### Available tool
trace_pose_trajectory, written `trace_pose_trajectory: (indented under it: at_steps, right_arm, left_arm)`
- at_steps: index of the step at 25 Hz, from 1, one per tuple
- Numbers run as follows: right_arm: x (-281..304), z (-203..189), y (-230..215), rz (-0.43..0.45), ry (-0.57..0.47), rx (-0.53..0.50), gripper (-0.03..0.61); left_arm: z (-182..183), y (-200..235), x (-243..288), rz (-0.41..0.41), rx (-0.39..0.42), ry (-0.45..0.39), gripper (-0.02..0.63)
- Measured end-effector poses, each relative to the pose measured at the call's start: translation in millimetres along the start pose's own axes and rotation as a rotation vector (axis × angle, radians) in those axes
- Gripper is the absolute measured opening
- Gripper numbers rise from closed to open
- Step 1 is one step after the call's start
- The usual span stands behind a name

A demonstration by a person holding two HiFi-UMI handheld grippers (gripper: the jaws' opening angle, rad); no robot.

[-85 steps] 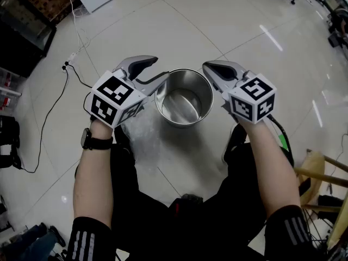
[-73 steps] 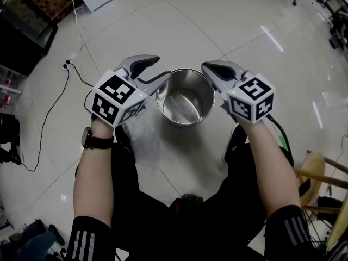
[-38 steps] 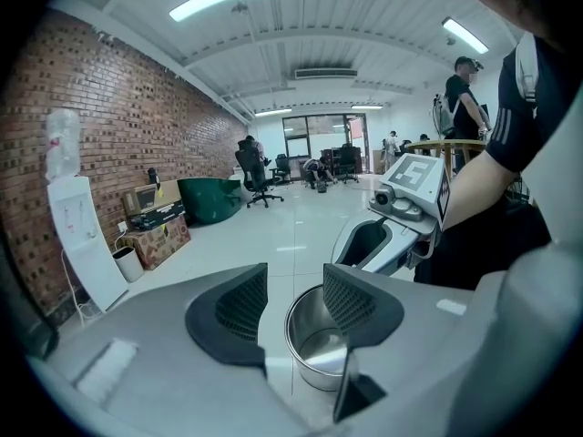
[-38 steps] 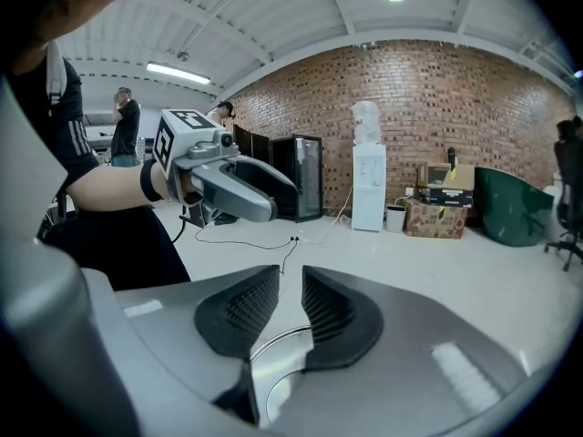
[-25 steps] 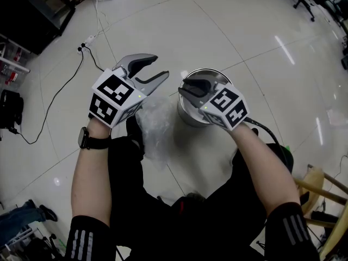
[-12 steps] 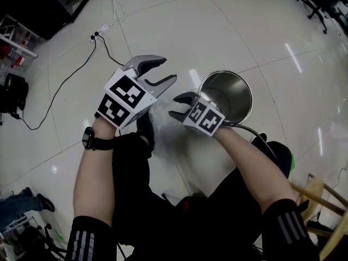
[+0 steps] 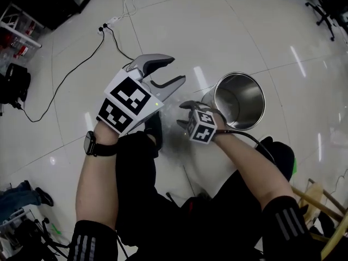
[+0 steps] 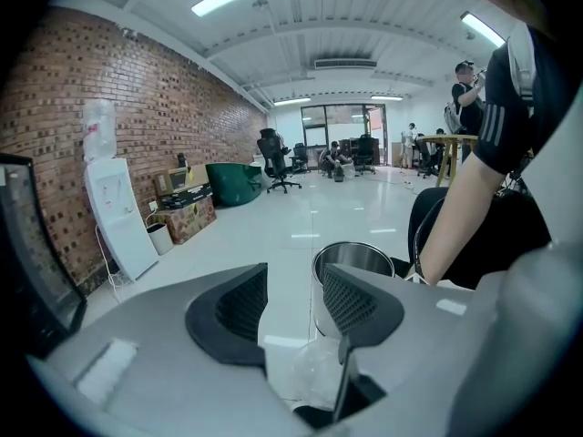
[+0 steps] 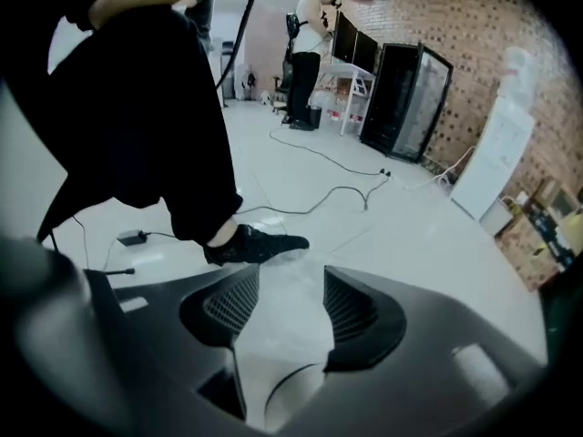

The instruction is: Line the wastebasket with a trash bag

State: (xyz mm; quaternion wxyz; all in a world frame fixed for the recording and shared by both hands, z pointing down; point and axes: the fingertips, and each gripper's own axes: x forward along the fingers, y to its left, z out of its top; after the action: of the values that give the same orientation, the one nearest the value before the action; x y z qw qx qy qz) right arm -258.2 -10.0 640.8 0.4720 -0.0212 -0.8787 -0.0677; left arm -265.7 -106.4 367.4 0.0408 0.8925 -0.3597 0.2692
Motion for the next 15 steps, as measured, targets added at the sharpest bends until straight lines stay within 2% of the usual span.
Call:
trace_pose_trajectory:
  at_steps: [4,6,10,15]
  right_arm:
    - [26.8,-5.9,27.7,0.096,0.008,-0.014,0.236]
    - [50.6,-19.0,36.8,0.128,0.039,0.038,0.253]
    - [85.8,-42.3,37.4,0.121,0.061,0.156,0.267]
    - [113.6,-56.3,49.0,0.137,0.11,0.189,0.272]
  left_arm:
    - [6.8,8.4,-14.2,0.014,-0.015,-0.044,0.184]
    - [5.0,8.6,-17.5,0.013,-0.017,-0.046,0.184]
    - [-2.0,5.4,-15.9,0.002,-0.02,-0.03,0.184]
    - [-10.3,5.0,-20.0,-0.005,-0.019,-0.018,0.184]
